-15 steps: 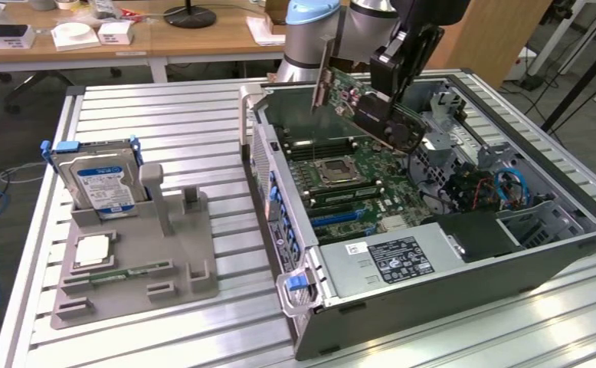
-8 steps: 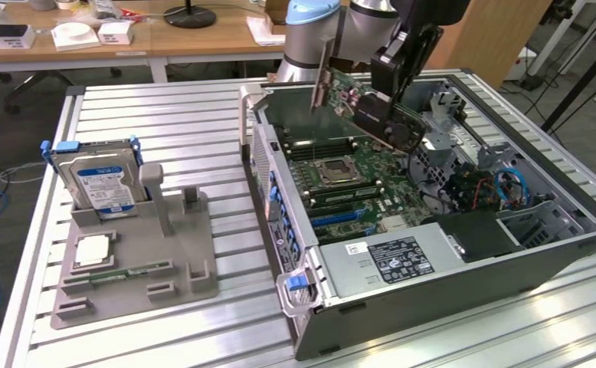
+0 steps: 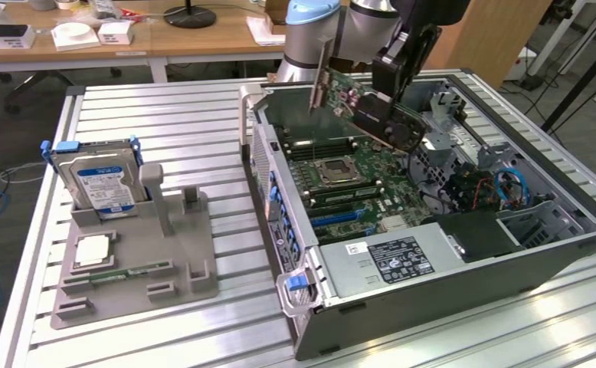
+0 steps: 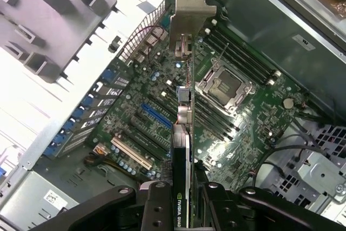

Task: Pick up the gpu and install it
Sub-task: 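Insert the gpu into the slot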

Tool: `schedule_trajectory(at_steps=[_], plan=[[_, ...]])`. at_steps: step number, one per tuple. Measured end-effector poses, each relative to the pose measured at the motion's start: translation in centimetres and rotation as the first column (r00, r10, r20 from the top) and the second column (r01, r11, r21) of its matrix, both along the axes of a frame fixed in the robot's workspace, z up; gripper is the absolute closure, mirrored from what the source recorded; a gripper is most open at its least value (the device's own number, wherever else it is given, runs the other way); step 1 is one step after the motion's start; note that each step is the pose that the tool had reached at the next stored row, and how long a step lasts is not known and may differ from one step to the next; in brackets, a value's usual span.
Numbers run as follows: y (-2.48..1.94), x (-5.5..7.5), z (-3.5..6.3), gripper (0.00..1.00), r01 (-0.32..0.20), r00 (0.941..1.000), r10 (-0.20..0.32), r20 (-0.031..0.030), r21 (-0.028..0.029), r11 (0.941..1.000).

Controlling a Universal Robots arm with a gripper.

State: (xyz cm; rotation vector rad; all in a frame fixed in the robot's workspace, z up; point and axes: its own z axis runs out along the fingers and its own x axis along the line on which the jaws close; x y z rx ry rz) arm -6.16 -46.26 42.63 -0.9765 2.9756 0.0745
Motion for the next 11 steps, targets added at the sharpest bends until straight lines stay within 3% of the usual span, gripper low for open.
schedule_trajectory(at_steps=[11], plan=[[0.00,0.00,0.00,0.74,-0.043,0.9991,0.043,0.0000,0.0000,0.9991]])
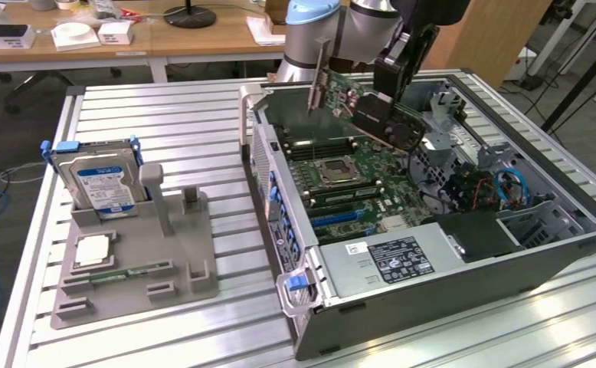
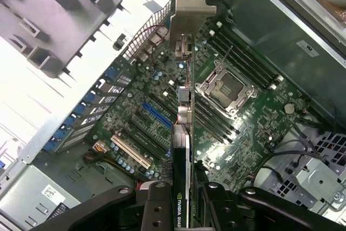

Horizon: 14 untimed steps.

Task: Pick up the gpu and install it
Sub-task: 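Insert the gpu into the slot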

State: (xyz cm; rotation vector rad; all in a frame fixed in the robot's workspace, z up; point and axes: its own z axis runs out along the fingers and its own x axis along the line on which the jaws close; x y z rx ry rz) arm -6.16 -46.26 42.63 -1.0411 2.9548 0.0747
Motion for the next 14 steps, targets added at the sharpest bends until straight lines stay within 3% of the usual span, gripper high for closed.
schedule_trajectory(at_steps=[14], plan=[[0.00,0.00,0.00,0.74,-0.057,0.9984,0.057,0.0000,0.0000,0.9984]])
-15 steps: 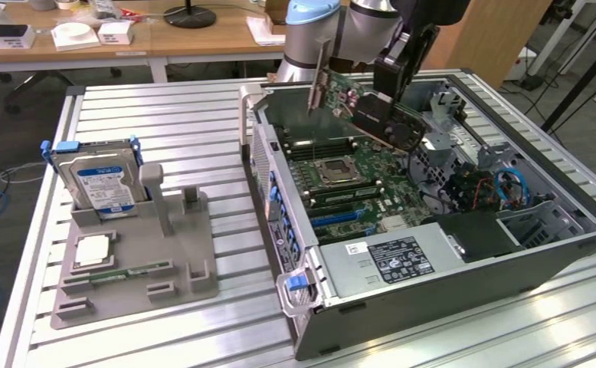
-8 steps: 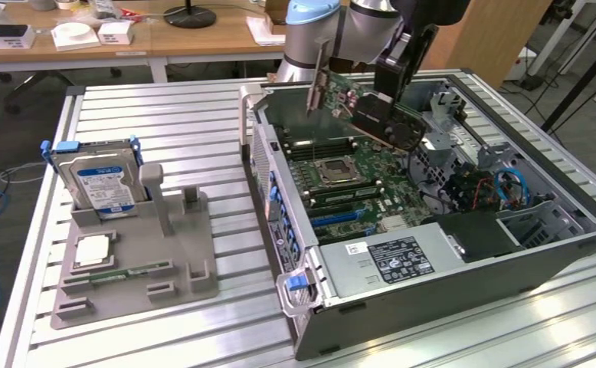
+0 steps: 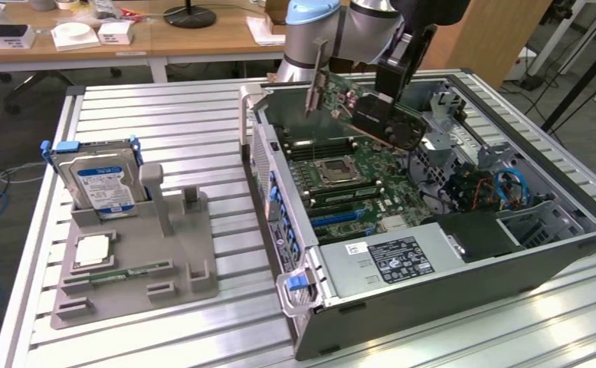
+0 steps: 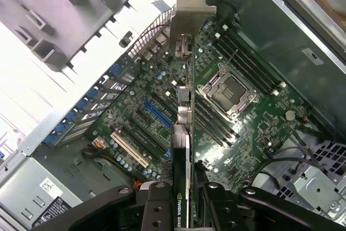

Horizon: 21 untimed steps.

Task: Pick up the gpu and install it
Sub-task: 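Insert the gpu into the slot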

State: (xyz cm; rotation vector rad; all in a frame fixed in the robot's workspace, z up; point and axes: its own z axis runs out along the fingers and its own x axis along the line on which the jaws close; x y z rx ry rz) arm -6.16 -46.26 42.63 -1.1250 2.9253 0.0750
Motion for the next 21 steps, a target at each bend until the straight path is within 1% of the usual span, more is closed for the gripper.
schedule_trajectory(at_steps=[10,21], plan=[[0.00,0.00,0.00,0.74,-0.045,0.9990,0.045,0.0000,0.0000,0.9990],[0.00,0.00,0.00,0.74,-0.096,0.9954,0.096,0.0000,0.0000,0.9954]])
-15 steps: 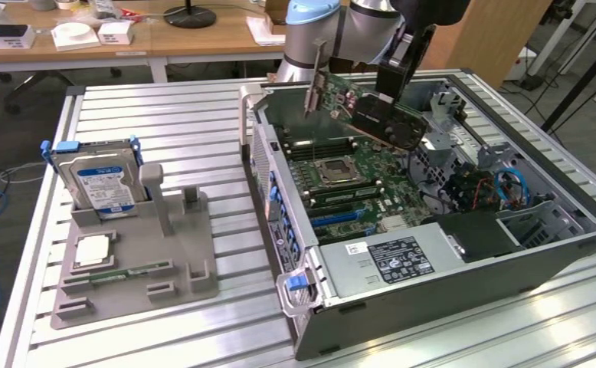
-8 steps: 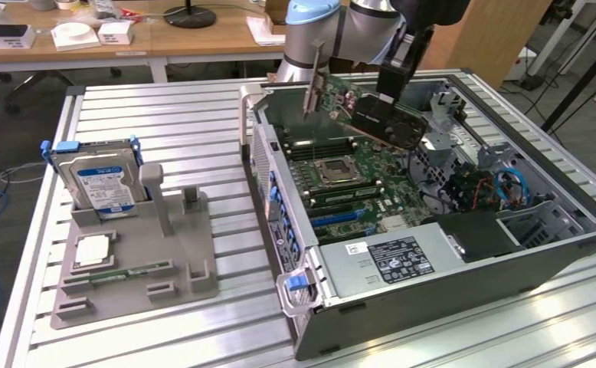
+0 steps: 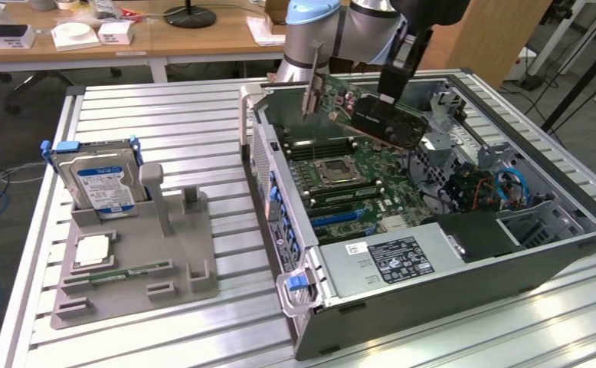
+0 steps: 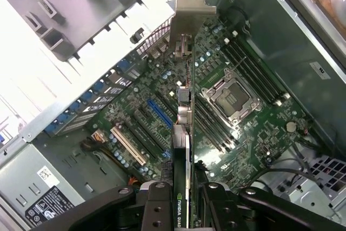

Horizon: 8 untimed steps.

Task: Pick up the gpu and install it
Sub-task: 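Insert the gpu into the slot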

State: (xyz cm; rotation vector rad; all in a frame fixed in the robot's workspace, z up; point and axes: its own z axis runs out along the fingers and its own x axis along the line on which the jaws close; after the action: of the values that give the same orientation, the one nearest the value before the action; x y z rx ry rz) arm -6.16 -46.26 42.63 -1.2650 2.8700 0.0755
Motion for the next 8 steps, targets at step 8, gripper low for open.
schedule_trajectory(at_steps=[8], plan=[[0.00,0.00,0.00,0.74,-0.039,0.9992,0.039,0.0000,0.0000,0.9992]])
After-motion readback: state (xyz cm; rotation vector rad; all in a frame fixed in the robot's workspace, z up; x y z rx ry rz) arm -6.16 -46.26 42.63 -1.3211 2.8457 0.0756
